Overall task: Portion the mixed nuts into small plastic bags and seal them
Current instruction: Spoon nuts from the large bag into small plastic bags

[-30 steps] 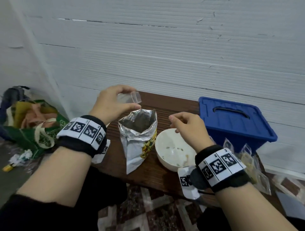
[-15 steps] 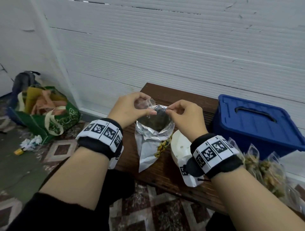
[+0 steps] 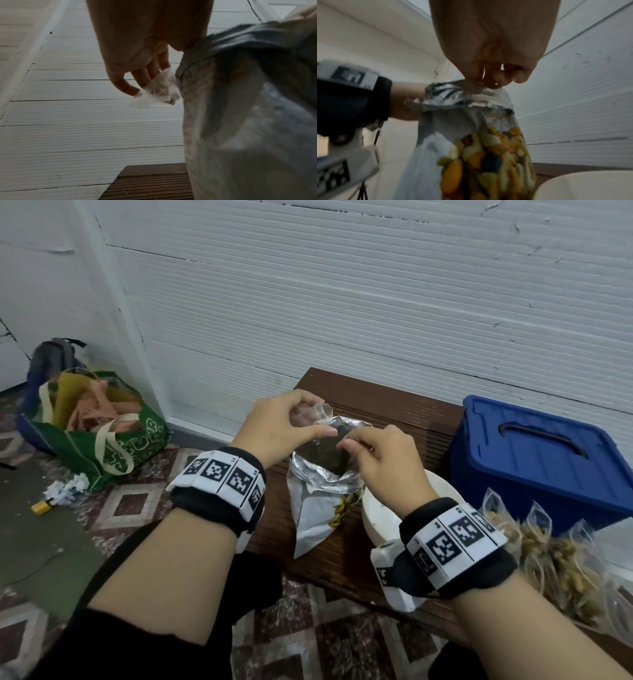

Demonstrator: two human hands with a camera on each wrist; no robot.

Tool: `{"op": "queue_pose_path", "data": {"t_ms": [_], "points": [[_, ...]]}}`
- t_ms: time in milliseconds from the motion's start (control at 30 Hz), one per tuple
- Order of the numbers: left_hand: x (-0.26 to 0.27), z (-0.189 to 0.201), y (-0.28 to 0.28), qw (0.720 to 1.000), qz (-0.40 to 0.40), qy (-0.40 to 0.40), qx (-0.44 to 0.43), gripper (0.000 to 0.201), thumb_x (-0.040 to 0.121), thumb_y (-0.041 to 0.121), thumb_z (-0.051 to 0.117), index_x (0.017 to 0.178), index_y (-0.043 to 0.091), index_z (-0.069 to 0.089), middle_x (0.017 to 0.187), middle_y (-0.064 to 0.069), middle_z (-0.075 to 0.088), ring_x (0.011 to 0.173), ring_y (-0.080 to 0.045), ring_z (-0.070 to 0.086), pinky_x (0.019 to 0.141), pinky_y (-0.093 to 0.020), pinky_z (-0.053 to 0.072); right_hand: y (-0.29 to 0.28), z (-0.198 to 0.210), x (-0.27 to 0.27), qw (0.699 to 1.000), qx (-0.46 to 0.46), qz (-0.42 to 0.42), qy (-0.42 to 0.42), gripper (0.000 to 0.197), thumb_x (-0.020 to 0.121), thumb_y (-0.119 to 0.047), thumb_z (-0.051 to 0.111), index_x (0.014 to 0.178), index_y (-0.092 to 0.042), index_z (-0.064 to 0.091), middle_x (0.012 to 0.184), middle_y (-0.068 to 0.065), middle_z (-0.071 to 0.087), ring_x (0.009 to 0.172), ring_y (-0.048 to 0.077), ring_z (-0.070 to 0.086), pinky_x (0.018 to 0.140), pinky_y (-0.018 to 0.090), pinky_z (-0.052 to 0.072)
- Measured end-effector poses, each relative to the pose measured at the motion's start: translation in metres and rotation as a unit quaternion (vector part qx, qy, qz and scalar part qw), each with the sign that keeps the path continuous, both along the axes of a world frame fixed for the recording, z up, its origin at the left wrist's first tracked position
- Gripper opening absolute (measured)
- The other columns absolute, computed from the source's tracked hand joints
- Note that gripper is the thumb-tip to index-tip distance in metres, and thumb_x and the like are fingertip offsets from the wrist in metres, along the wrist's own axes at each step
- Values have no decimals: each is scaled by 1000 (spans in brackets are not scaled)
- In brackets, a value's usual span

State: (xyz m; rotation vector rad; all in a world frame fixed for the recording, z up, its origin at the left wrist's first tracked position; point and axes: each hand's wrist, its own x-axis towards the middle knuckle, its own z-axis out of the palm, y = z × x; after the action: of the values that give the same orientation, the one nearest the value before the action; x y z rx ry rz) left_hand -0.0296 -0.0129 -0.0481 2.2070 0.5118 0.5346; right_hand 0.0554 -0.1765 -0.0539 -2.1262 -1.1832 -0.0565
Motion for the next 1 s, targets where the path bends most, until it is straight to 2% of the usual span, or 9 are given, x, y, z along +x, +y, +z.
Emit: {"op": "queue_pose_path", "data": {"t_ms": [100, 200, 367, 433, 567, 667, 767, 900, 1000], "points": [[-1, 0, -1, 1000, -5, -4, 1, 61, 58, 58, 76, 111, 31, 65, 94, 17, 68, 88, 3, 63, 87, -21, 51, 0, 5, 0, 994, 48, -29, 92, 18, 93, -16, 57, 86, -14, 73, 70, -3, 67, 67, 7, 58, 65, 9, 40], [-2, 2, -2, 1000, -7, -1, 0, 65, 51, 65, 69, 109, 35, 63, 96, 17, 67, 90, 2, 63, 88, -22, 51, -2, 8, 2, 978, 116, -80, 157, 23, 94, -14, 54, 79, -12, 71, 68, -2, 66, 68, 12, 61, 67, 16, 44], [-5, 8, -4, 1000, -3, -7, 2, 58, 58, 55, 76, 110, 34, 62, 93, 22, 62, 89, 10, 58, 81, -8, 43, -11, 19, 19, 949, 181, -186, 180, 34, 96, -13, 50, 66, -14, 66, 81, -8, 66, 65, -4, 51, 56, 0, 35], [-8, 14, -4, 1000, 5, -27, 15, 58, 58, 56, 76, 110, 35, 62, 93, 25, 60, 90, 13, 55, 79, -4, 39, -13, 21, 27, 941, 189, -203, 192, 38, 95, -13, 50, 60, -16, 64, 87, -8, 68, 73, -6, 53, 63, 2, 37], [-18, 28, -2, 999, -1, -46, 18, 56, 55, 53, 80, 106, 38, 65, 94, 25, 62, 89, 16, 55, 76, -2, 41, -18, 26, 36, 928, 198, -238, 206, 41, 95, -13, 50, 57, -16, 64, 88, -8, 70, 84, -2, 56, 84, 23, 40], [-26, 35, 0, 1000, -21, -17, 7, 56, 48, 54, 81, 101, 41, 65, 95, 24, 64, 91, 13, 56, 79, -9, 43, -23, 34, 40, 921, 215, -249, 208, 42, 94, -13, 49, 56, -19, 64, 82, -12, 66, 88, 10, 59, 84, 28, 44], [-28, 37, 2, 999, -37, 13, 13, 56, 44, 57, 80, 97, 42, 67, 93, 25, 65, 91, 18, 54, 78, -7, 40, -30, 45, 48, 915, 229, -265, 199, 42, 93, -13, 49, 55, -23, 63, 75, -10, 63, 73, 9, 55, 75, 28, 44], [-26, 34, 4, 998, -42, 43, 35, 67, 38, 70, 75, 99, 40, 69, 97, 24, 67, 100, 10, 56, 104, -36, 41, -35, 57, 61, 907, 255, -274, 190, 44, 91, -10, 49, 51, -24, 62, 79, -7, 66, 74, 11, 57, 73, 29, 46], [-22, 31, -1, 996, -50, 47, 50, 71, 37, 75, 71, 99, 41, 68, 98, 26, 65, 104, 6, 55, 109, -43, 35, -31, 61, 60, 917, 251, -251, 181, 45, 93, -9, 47, 51, -18, 61, 87, -8, 69, 83, 9, 60, 77, 24, 44]]}}
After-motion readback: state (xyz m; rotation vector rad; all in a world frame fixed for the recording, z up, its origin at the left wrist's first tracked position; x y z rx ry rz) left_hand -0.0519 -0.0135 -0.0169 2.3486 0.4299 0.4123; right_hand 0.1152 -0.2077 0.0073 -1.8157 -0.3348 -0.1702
